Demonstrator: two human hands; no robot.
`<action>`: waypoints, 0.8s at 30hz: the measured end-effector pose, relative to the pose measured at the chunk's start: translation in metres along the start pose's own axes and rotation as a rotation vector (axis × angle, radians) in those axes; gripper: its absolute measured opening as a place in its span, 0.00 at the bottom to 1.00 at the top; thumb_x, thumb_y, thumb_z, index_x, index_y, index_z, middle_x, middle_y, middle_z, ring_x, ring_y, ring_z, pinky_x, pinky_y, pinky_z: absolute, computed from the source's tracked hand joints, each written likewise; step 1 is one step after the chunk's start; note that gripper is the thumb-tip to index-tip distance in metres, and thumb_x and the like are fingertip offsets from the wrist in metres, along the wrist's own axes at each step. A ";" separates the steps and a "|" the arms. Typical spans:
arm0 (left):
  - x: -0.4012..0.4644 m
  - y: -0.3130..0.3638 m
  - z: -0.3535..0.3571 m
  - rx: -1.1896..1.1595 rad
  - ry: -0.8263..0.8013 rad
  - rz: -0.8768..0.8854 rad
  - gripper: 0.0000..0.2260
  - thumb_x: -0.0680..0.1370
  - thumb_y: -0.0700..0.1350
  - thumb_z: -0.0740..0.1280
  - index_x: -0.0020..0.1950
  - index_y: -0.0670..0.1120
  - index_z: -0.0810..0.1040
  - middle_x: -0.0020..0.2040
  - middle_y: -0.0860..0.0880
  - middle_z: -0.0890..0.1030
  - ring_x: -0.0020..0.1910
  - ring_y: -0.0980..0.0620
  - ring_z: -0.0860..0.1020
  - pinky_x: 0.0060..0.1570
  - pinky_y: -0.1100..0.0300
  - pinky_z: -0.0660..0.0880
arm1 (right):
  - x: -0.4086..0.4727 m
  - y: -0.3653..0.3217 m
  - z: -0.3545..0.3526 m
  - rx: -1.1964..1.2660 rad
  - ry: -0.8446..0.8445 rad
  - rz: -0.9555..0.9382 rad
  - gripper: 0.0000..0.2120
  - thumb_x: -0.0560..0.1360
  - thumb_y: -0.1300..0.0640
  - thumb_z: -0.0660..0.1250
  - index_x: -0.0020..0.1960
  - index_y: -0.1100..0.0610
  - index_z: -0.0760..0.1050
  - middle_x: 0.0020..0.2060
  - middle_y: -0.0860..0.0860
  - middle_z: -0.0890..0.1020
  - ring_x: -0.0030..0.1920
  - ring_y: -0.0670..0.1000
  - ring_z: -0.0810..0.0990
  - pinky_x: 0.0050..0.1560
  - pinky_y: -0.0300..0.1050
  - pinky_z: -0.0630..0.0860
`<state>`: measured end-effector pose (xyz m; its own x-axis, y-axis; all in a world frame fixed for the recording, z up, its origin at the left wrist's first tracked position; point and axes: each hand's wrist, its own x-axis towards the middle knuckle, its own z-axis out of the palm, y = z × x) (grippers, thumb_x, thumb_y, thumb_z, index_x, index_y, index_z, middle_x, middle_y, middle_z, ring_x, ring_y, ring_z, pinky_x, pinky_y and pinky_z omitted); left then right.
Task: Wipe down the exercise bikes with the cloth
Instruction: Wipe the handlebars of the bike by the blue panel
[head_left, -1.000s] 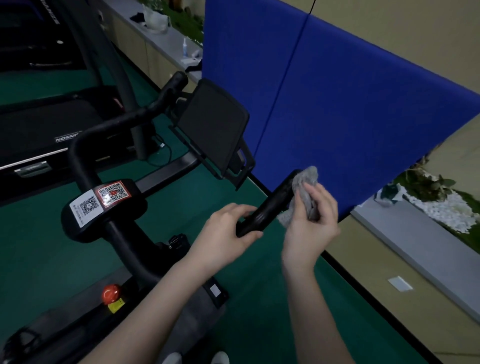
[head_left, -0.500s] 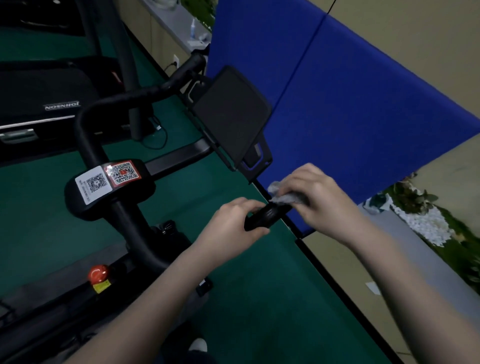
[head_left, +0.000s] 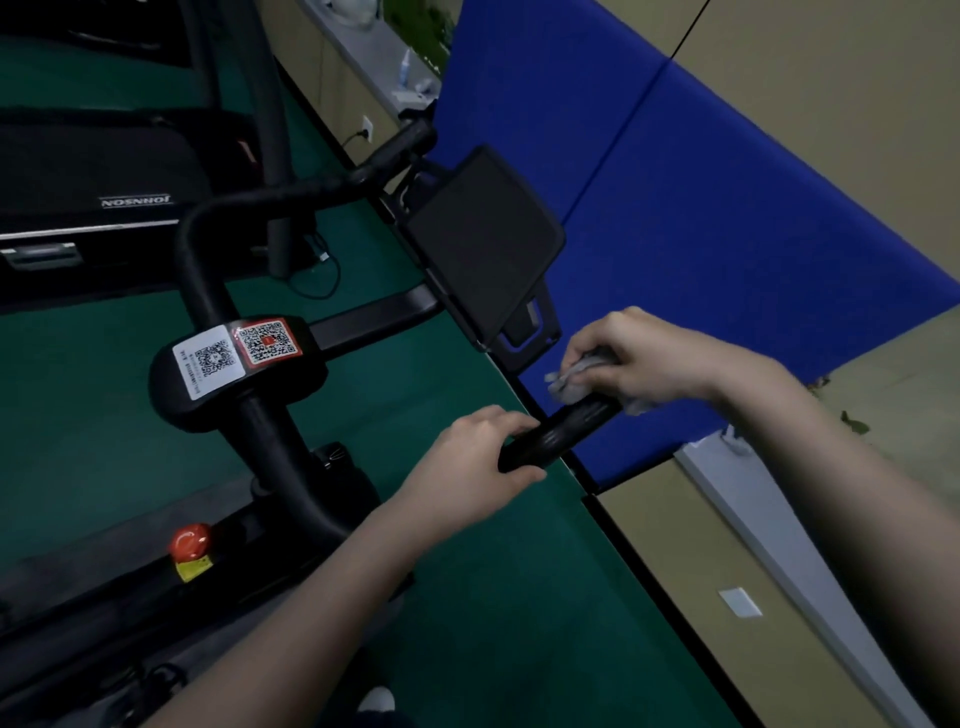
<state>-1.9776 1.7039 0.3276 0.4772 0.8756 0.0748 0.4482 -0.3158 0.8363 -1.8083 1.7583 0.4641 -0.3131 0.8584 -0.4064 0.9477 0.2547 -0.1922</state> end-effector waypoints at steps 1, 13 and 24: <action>0.000 0.000 0.000 0.000 -0.004 0.000 0.20 0.74 0.52 0.71 0.65 0.53 0.75 0.56 0.53 0.77 0.55 0.54 0.74 0.55 0.64 0.68 | 0.002 0.004 -0.004 0.004 0.018 0.008 0.07 0.76 0.58 0.68 0.41 0.47 0.78 0.32 0.49 0.81 0.30 0.50 0.80 0.30 0.44 0.77; 0.000 0.000 0.000 0.004 0.001 0.011 0.19 0.74 0.52 0.71 0.64 0.54 0.75 0.56 0.54 0.77 0.55 0.55 0.75 0.58 0.63 0.69 | 0.016 0.025 -0.003 0.067 -0.118 -0.018 0.04 0.74 0.45 0.68 0.42 0.42 0.80 0.37 0.51 0.84 0.39 0.56 0.83 0.41 0.61 0.80; -0.001 0.001 -0.001 0.032 -0.008 0.002 0.19 0.74 0.52 0.70 0.65 0.55 0.74 0.56 0.57 0.76 0.55 0.58 0.74 0.54 0.69 0.65 | 0.020 0.046 -0.015 0.518 -0.248 0.064 0.10 0.76 0.51 0.67 0.44 0.57 0.83 0.40 0.55 0.84 0.43 0.52 0.81 0.48 0.49 0.77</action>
<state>-1.9788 1.7029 0.3289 0.4841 0.8721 0.0716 0.4714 -0.3288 0.8183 -1.7697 1.7940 0.4608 -0.3202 0.7188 -0.6170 0.8311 -0.0994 -0.5472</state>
